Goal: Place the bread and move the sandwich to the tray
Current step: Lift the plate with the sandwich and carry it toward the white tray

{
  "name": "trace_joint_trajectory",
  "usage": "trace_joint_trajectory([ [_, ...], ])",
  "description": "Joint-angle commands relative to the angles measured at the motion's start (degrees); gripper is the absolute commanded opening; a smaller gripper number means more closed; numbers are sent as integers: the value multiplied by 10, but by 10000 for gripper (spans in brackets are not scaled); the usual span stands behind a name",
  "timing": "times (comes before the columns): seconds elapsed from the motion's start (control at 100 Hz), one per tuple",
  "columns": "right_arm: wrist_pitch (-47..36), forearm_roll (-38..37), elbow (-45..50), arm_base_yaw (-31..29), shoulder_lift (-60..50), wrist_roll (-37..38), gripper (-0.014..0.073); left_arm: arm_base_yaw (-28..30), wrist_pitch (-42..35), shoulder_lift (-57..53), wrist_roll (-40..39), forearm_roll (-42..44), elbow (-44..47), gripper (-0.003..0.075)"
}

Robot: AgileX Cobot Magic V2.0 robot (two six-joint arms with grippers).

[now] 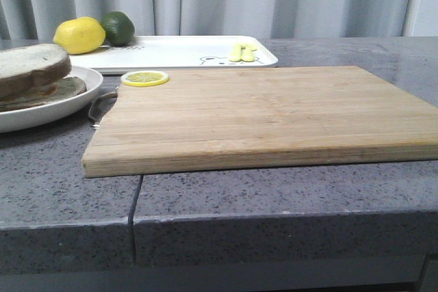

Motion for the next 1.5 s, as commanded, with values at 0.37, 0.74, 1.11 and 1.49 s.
trace_joint_trajectory([
  [0.37,0,-21,-15,-4,-2,-2,445,-4,5,-88,-2,-54,-57,-19],
  [0.74,-1,-21,-15,-4,-2,-2,445,-4,45,-69,61,-131,-165,-19],
  [1.11,-2,-21,-15,-4,-2,-2,445,-4,105,81,145,-211,-333,-19],
  [1.49,-8,-21,-15,-4,-2,-2,445,-21,129,231,208,-256,-465,-19],
])
